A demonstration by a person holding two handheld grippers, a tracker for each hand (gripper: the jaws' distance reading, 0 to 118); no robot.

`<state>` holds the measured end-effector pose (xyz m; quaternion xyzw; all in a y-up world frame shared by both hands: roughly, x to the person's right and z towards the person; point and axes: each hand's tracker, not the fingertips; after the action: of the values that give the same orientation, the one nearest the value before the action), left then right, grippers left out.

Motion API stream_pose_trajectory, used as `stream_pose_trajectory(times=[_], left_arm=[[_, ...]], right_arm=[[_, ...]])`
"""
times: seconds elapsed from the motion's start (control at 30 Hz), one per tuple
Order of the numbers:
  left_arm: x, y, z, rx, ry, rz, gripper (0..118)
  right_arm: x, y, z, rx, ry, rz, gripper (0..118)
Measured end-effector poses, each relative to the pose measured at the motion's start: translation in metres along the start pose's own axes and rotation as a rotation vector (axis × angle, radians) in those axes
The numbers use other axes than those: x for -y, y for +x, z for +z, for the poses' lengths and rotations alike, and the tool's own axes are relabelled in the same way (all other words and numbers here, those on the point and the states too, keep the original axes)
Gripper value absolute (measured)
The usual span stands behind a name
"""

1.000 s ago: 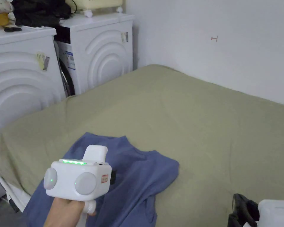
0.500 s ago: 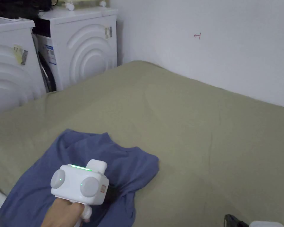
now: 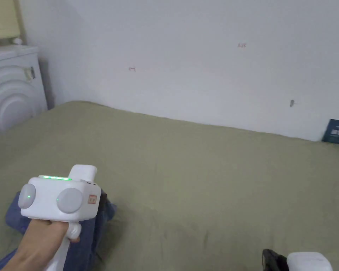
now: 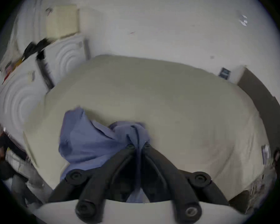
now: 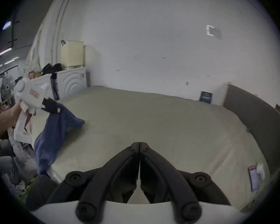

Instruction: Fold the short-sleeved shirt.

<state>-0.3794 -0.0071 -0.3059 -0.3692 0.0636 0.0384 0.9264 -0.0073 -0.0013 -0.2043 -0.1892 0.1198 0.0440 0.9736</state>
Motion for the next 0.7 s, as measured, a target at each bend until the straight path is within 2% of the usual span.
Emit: stream_pose_trajectory(times=[0.27,0.4,0.47,0.7], left_arm=[[-0.039,0.214,0.003,0.332,0.036,-0.238,0],[-0.030,0.301,-0.005,0.471,0.000,-0.273,0],[-0.020,0.331,-0.013,0.523,-0.032,-0.290,0],[0.039,0.373,-0.086,0.499,-0.238,-0.314,0]], right_arm=[[0.016,0.082,0.047,0.193,-0.002,-0.083,5],[0.024,0.112,0.055,0.259,-0.010,-0.129,5],[0.027,0.122,0.054,0.273,-0.017,-0.147,5],[0.046,0.135,0.041,0.299,-0.075,-0.174,5]])
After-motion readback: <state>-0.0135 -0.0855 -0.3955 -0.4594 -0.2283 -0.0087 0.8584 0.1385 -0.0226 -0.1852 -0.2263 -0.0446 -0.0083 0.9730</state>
